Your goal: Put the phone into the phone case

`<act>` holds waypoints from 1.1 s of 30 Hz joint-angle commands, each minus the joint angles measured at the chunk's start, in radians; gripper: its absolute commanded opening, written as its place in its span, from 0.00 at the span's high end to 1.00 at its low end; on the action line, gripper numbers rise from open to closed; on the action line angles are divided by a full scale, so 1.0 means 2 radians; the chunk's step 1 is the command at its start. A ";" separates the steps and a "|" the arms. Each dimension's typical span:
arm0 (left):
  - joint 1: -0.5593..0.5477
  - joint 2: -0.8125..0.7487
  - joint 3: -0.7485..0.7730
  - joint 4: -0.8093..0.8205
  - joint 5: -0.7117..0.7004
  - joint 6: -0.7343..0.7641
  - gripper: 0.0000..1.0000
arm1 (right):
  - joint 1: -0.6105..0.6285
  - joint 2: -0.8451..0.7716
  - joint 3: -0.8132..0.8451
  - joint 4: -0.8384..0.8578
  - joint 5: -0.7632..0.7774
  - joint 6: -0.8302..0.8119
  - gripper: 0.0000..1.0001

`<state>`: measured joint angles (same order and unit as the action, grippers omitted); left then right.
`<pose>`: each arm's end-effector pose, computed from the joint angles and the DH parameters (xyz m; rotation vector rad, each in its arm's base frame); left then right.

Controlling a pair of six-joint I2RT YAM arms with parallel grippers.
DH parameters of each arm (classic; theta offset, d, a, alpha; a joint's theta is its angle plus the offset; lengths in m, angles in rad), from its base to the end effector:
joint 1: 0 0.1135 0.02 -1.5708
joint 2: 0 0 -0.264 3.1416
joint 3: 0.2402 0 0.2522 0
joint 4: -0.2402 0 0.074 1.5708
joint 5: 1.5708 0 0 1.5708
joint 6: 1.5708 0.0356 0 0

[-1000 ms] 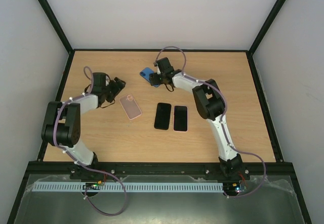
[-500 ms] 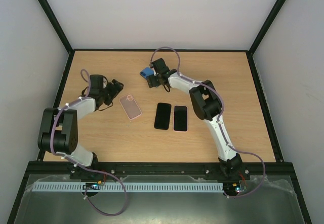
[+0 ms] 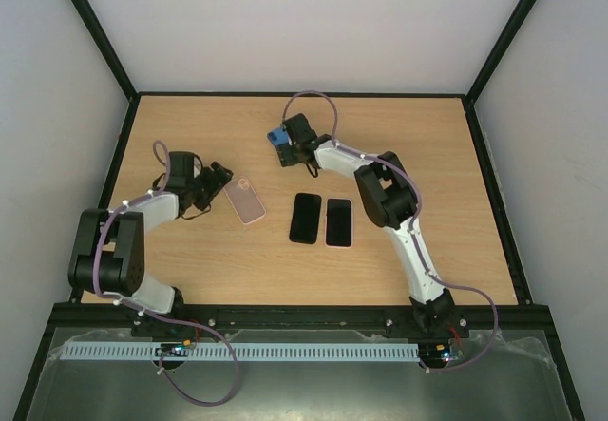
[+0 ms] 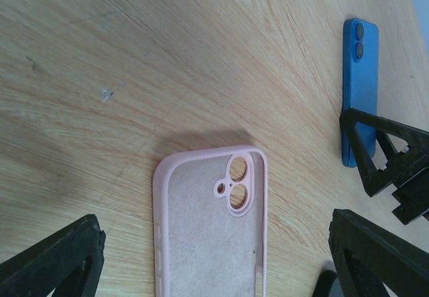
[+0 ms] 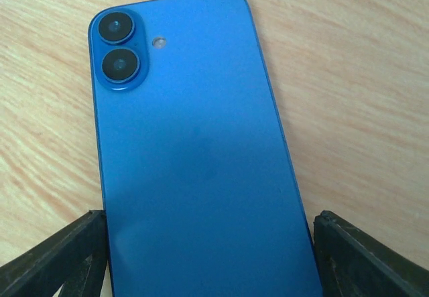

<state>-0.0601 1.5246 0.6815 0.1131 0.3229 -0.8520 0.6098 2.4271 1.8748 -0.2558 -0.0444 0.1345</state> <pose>0.2946 -0.0290 0.1624 -0.7629 2.2773 -0.8219 0.4378 0.3078 0.1298 -0.5897 2.3433 0.4023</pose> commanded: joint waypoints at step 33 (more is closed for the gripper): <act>-0.058 0.054 -0.036 0.190 0.121 -0.060 0.31 | 0.048 -0.173 -0.343 0.157 -0.217 0.200 0.38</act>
<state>-0.1688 1.5871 0.5995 0.4122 0.5373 -0.9379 0.6708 2.0743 1.2541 0.1017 -0.3798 0.4816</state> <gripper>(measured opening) 0.711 0.717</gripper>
